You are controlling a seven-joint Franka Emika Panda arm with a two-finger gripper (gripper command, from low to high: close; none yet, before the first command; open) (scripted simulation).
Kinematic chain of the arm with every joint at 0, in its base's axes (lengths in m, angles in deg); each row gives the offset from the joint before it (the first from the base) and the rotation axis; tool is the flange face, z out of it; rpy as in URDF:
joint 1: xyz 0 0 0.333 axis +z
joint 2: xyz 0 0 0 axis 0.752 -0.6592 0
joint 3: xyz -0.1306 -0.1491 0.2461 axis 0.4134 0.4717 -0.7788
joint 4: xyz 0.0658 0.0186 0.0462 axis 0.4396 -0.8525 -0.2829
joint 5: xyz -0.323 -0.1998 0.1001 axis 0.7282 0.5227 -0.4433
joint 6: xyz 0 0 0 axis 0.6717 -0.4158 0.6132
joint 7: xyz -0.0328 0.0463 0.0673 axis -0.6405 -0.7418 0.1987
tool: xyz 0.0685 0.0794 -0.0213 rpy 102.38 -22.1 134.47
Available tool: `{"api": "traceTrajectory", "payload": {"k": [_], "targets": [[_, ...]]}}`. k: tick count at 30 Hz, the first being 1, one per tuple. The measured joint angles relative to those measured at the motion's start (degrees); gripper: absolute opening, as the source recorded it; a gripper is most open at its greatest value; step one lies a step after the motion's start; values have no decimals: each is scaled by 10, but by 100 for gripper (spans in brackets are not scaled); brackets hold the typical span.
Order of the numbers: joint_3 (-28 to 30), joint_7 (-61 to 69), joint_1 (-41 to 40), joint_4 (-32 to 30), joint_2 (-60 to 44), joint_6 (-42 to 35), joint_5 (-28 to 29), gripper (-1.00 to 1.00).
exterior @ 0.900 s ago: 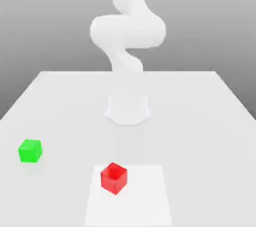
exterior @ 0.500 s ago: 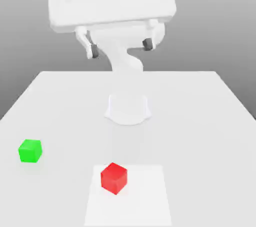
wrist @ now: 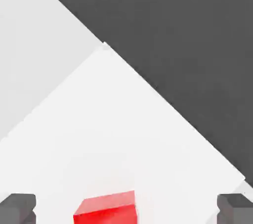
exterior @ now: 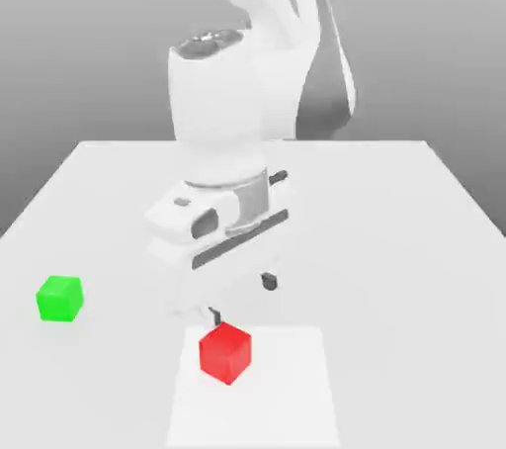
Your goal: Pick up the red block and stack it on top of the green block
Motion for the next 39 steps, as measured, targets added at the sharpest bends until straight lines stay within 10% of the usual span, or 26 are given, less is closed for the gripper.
{"api": "traceTrajectory", "payload": {"k": [7,20,21,39], "targets": [[-6,22,-17,-13,-44,44,44,0],[-104,124,-81,2,-155,130,-96,0],[-118,133,-93,2,-165,138,-108,-100],[-41,40,-47,-7,-71,65,21,-100]]}}
